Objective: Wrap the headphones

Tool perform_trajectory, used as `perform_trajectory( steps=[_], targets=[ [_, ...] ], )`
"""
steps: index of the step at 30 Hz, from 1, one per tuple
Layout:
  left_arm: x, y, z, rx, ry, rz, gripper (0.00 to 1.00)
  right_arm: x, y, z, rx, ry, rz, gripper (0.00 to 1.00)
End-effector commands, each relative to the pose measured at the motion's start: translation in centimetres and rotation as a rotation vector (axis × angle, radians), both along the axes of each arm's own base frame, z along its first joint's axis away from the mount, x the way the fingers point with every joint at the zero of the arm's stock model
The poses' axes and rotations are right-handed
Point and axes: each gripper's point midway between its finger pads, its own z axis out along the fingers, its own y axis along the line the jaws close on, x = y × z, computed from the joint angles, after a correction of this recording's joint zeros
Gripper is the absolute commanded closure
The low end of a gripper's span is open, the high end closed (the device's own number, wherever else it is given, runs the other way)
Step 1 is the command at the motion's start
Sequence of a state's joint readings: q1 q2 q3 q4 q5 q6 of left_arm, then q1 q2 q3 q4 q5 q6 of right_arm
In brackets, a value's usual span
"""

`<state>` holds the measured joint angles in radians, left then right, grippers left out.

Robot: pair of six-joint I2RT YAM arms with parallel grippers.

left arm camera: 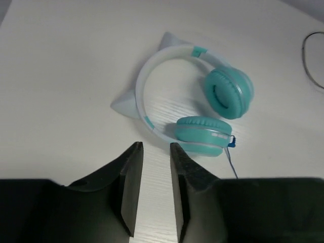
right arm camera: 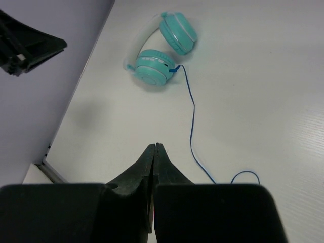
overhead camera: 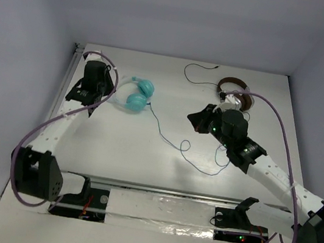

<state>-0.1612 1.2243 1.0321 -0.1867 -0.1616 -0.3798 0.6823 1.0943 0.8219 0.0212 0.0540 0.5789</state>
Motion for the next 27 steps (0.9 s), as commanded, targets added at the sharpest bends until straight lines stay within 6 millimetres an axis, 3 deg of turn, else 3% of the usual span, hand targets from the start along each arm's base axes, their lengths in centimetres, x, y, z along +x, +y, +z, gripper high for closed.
perform_trajectory(
  steps=[1, 2, 3, 4, 6, 7, 8, 13, 14, 20, 27],
  targets=[
    [1.2, 0.7, -0.6, 0.064, 0.045, 0.007, 0.73, 0.5, 0.1, 2.3, 0.051, -0.101, -0.01, 1.0],
    [1.8, 1.2, -1.8, 0.09, 0.077, 0.028, 0.68, 0.4, 0.1, 2.6, 0.062, -0.116, -0.01, 1.0],
    [2.2, 1.7, -2.2, 0.096, 0.086, 0.041, 0.58, 0.3, 0.0, 2.6, 0.063, -0.119, -0.009, 1.0],
    [2.9, 1.6, -2.0, 0.087, 0.081, 0.025, 0.52, 0.1, -0.1, 2.9, 0.067, -0.129, -0.008, 1.0],
    [4.4, 0.9, -3.6, 0.11, 0.127, -0.028, 0.44, 0.1, -0.3, 2.8, 0.058, -0.135, -0.008, 1.0],
    [5.5, 0.7, -3.1, 0.122, 0.115, -0.043, 0.43, 0.1, -0.2, 2.7, 0.057, -0.136, -0.004, 1.0],
    [6.6, 0.8, -4.7, 0.135, 0.146, -0.062, 0.43, 0.0, -0.1, 2.6, 0.057, -0.136, 0.0, 1.0],
    [10.3, 0.5, -6.8, 0.202, 0.169, -0.145, 0.42, -0.1, -0.4, 2.3, 0.053, -0.133, -0.004, 1.0],
    [10.8, 0.2, -8.2, 0.204, 0.193, -0.166, 0.42, -0.2, -0.6, 2.5, 0.05, -0.141, -0.009, 1.0],
    [12.0, 0.9, -12.6, 0.236, 0.288, -0.202, 0.41, -0.2, -0.5, 2.3, 0.046, -0.142, -0.005, 0.97],
    [13.1, 1.5, -14.6, 0.219, 0.312, -0.202, 0.43, -0.2, 0.0, 1.9, 0.044, -0.133, 0.018, 0.8]
  ],
)
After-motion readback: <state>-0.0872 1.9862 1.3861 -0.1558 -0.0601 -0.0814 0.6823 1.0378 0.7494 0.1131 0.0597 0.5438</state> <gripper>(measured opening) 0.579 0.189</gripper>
